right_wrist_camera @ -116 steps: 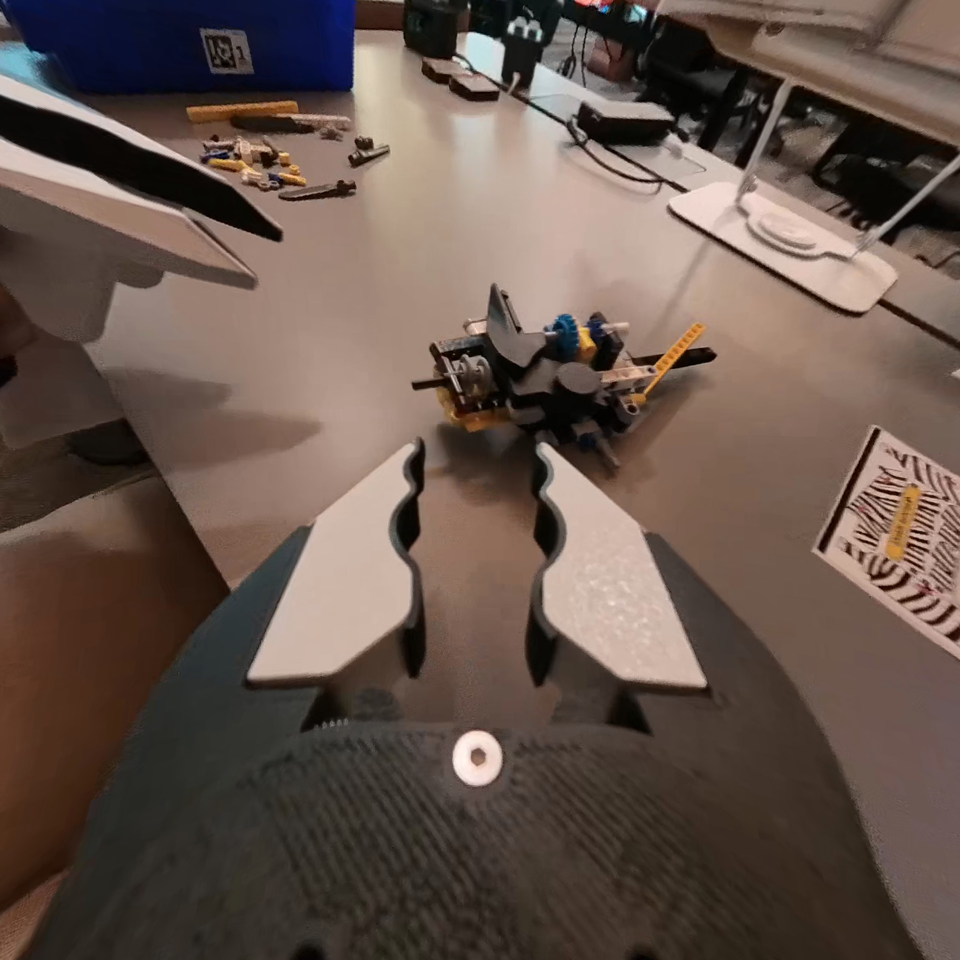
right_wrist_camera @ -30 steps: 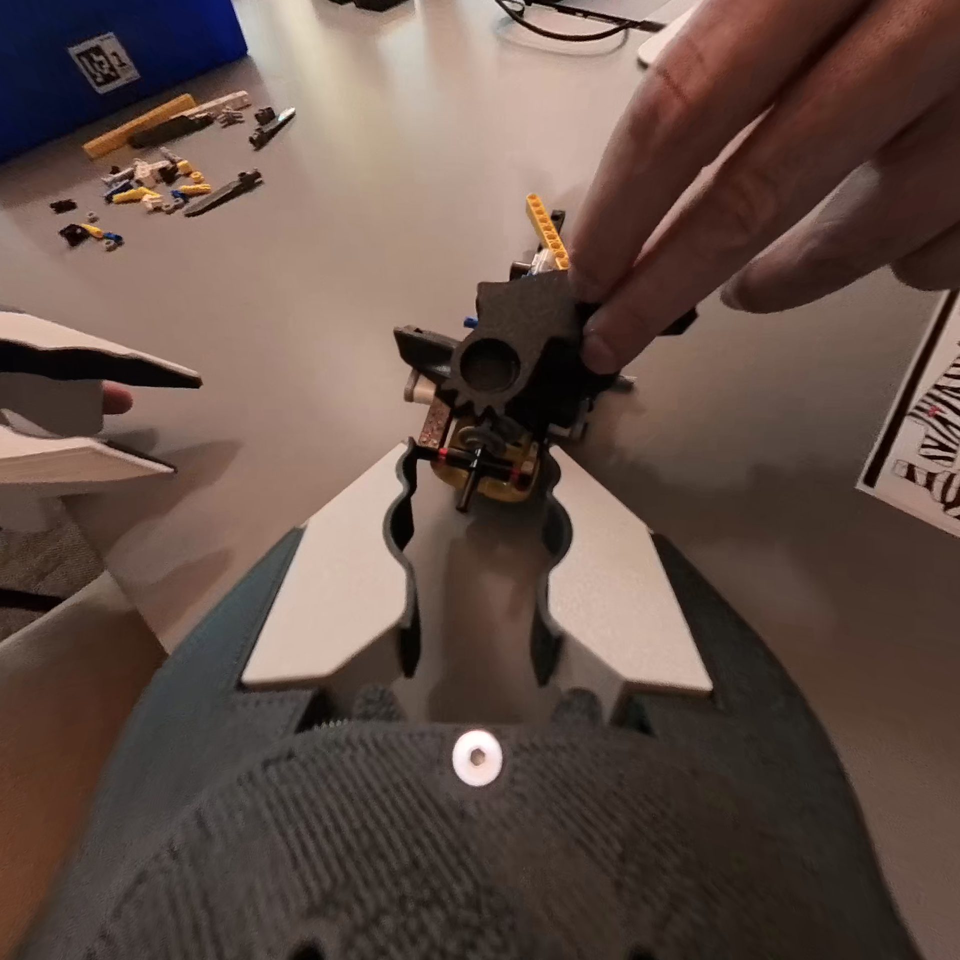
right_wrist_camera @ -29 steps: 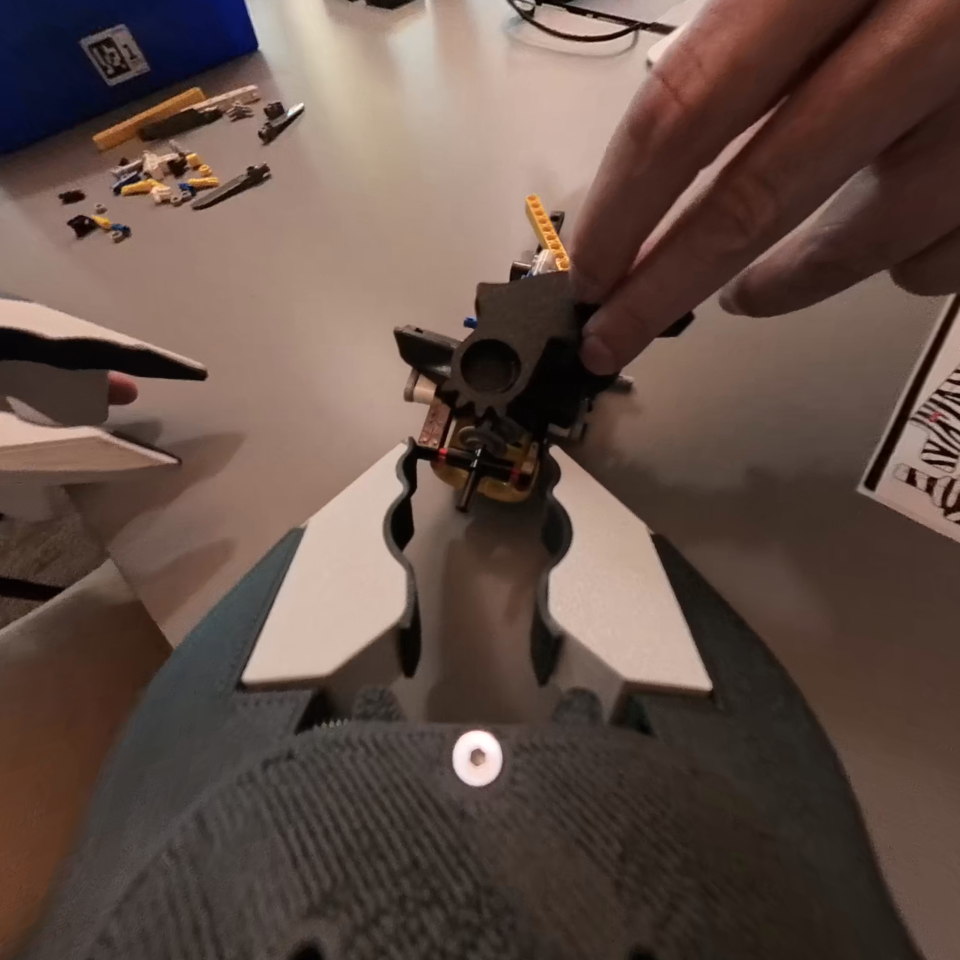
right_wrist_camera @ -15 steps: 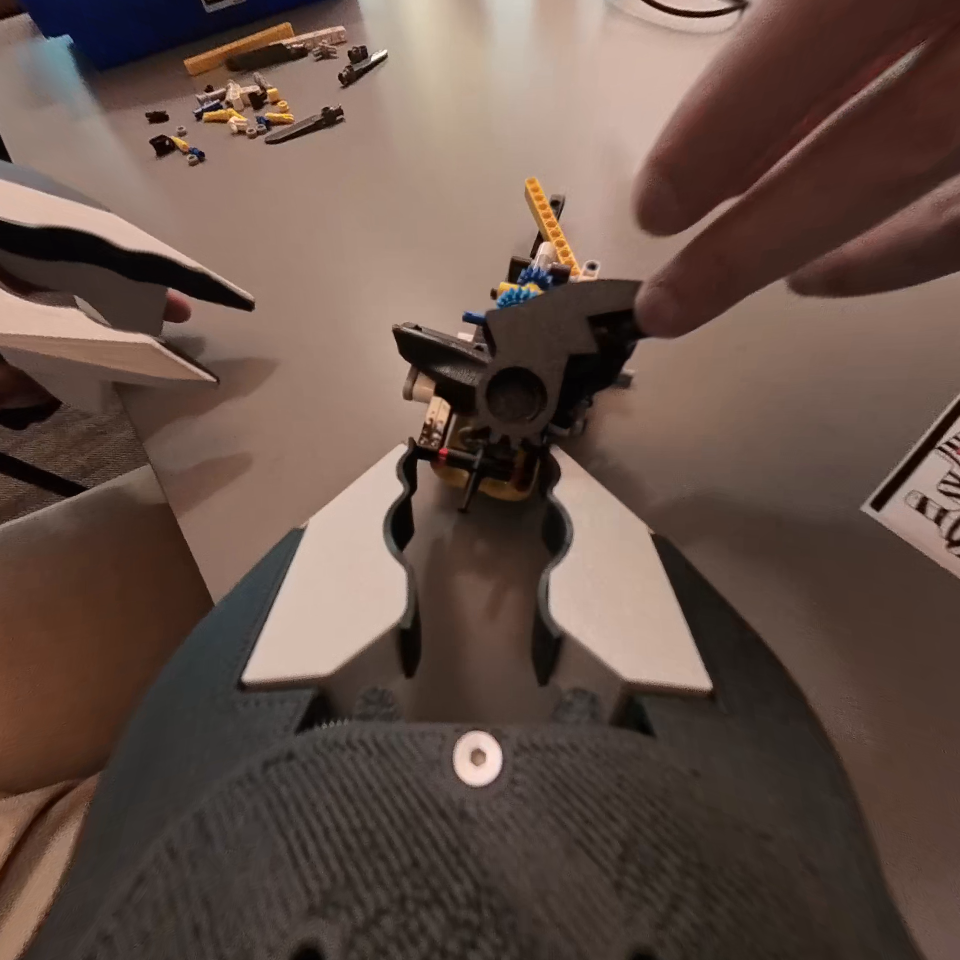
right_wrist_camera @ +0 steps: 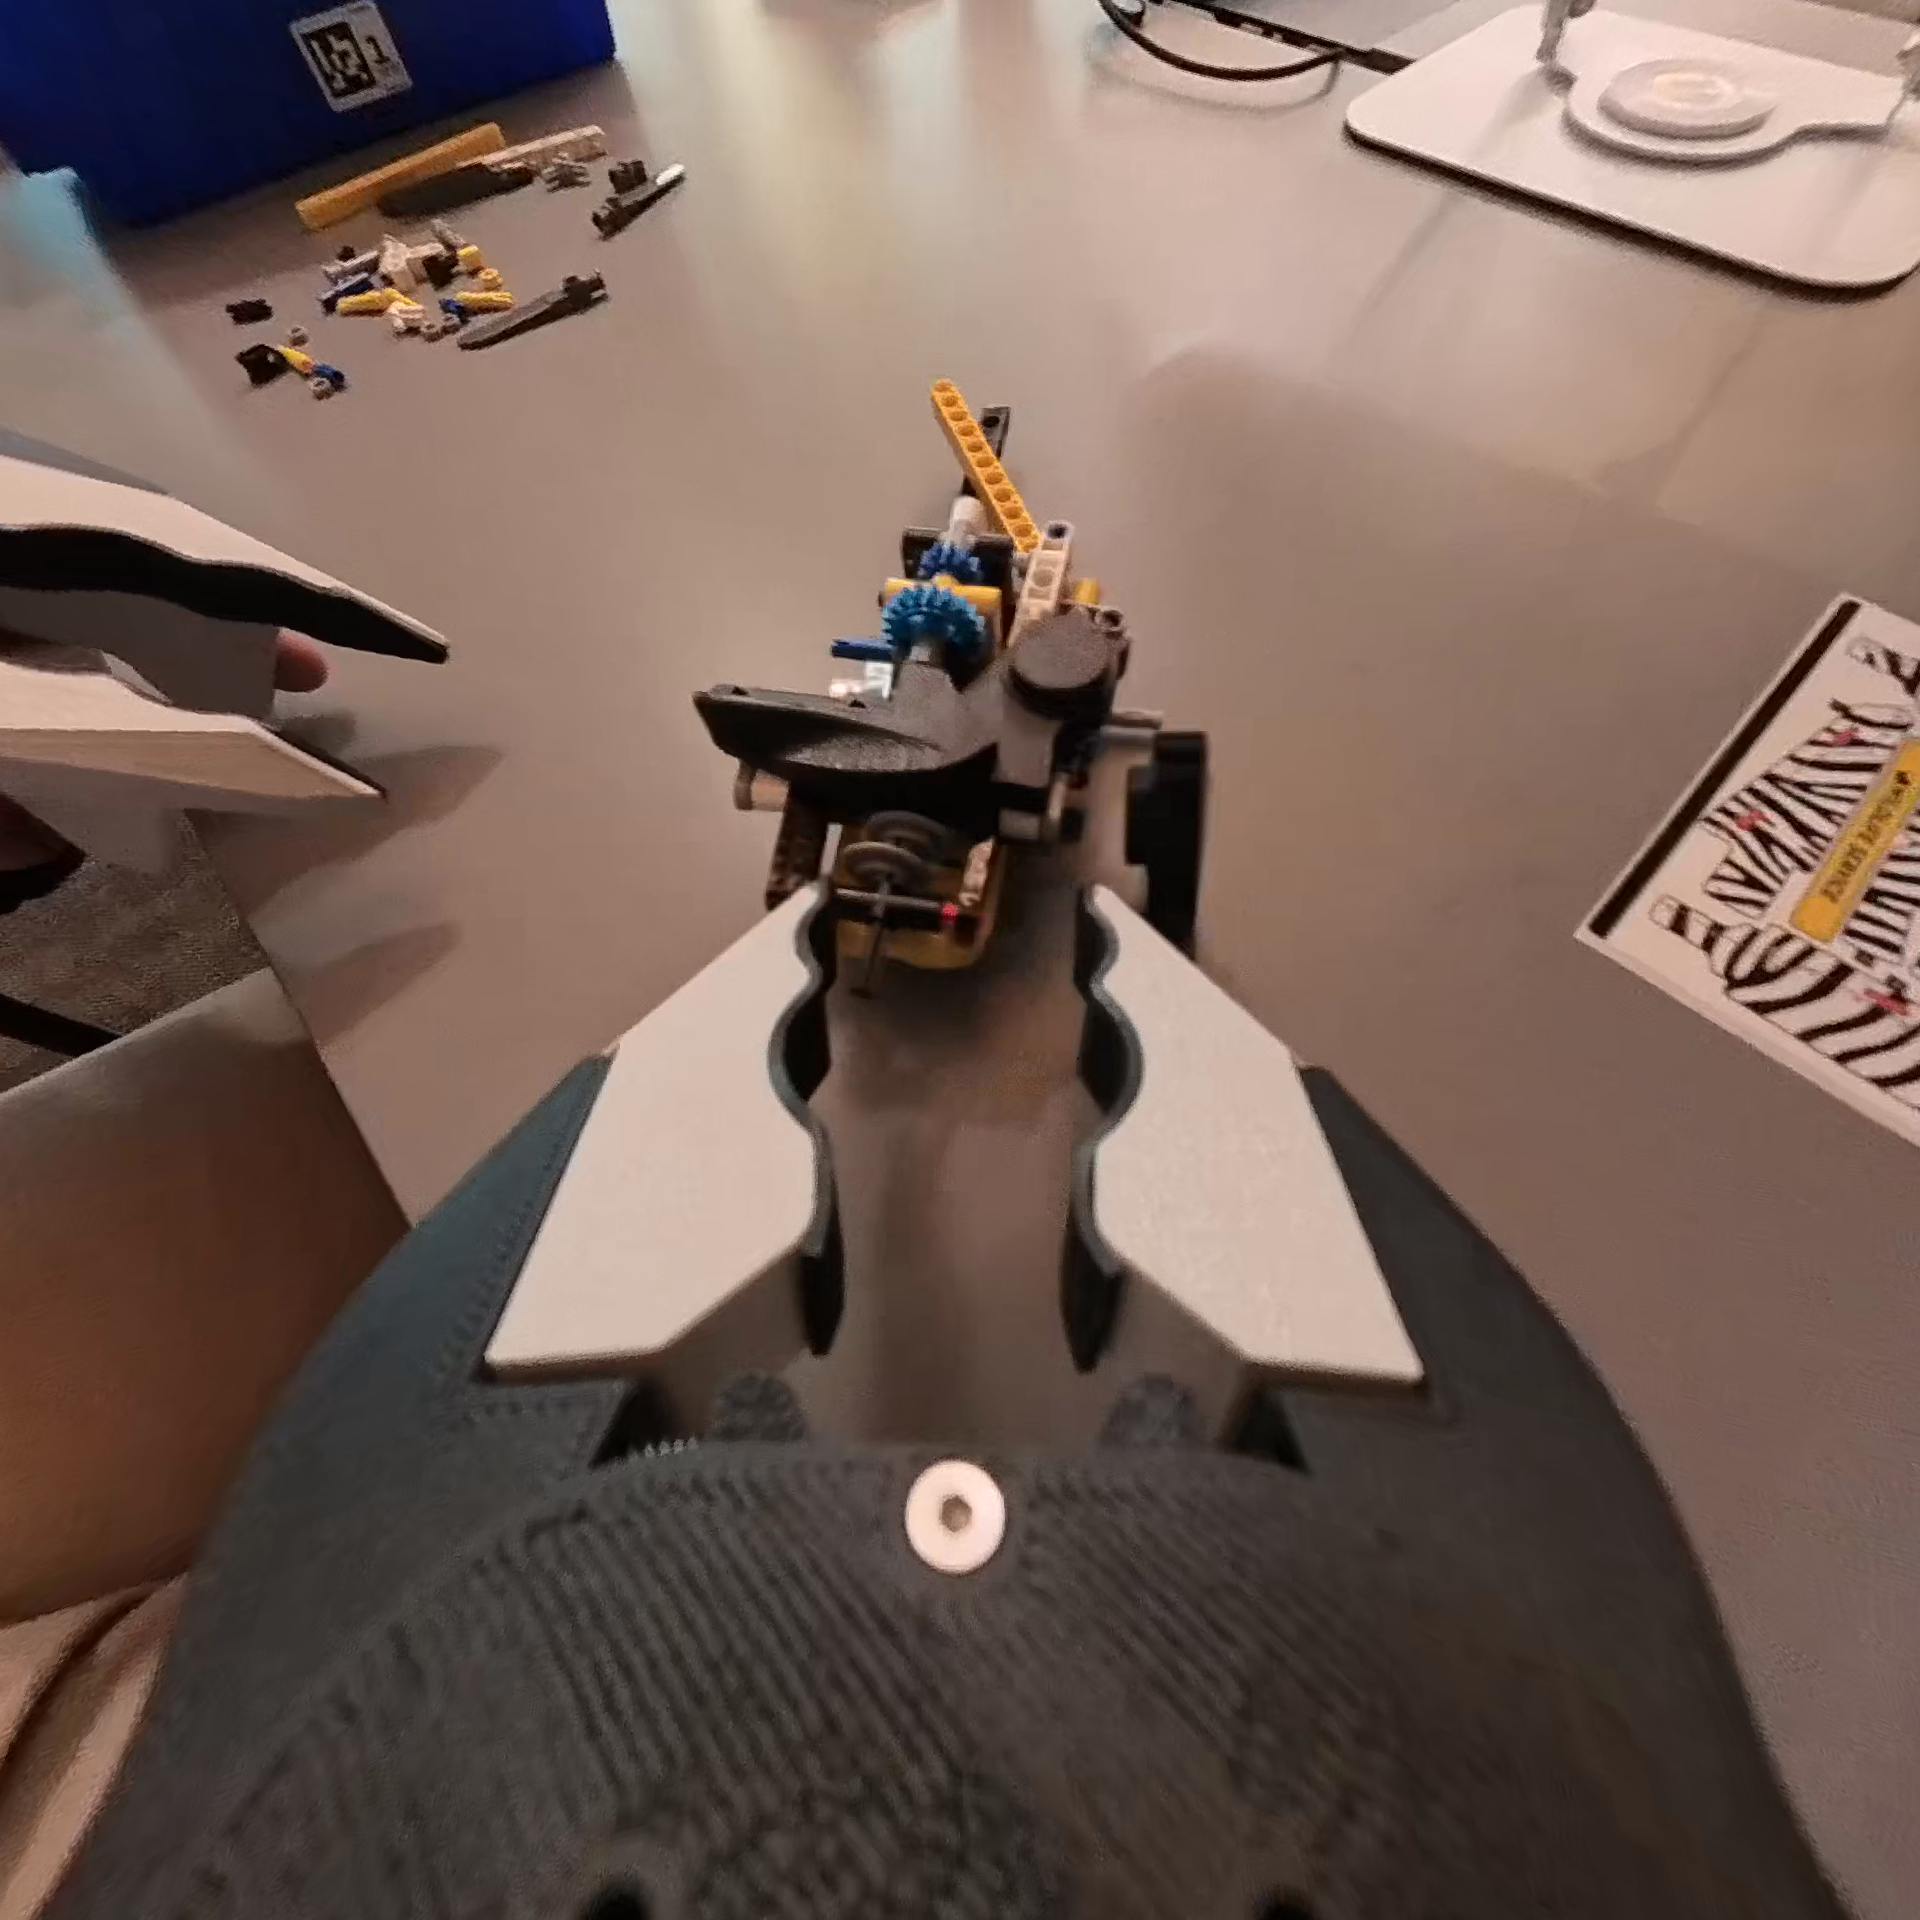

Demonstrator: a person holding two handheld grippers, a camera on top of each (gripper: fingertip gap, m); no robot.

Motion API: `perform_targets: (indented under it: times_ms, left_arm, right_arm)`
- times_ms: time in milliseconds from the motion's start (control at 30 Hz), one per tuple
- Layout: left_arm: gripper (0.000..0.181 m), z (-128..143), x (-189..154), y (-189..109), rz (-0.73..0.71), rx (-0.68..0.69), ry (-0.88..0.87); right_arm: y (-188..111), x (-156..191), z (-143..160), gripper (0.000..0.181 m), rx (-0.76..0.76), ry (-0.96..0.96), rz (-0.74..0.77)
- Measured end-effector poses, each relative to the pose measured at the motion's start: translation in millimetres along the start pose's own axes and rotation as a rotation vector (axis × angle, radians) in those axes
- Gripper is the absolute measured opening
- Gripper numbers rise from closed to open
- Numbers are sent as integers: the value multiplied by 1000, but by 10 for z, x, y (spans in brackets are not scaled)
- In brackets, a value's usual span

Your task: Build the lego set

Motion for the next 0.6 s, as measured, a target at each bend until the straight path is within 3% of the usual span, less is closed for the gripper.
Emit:
perform_targets:
  times_ms: [300, 600]
  left_arm:
    - [47, -9, 7, -25, -4, -5, 1]
    - [47, -7, 6, -29, -4, -5, 1]
  right_arm:
    - [-143, -358, 12, 41, -28, 50, 82]
    - [-31, -577, 164, 43, 32, 74, 191]
Point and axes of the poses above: each gripper's, where its closed fingertips meet, y out along the fingers, z out of its underside, x = y × z across the jaws, the point moved 5 cm from there along -y, back along the fingers, and after that the axes turned 15 degrees about z, right-handed, at the moved point
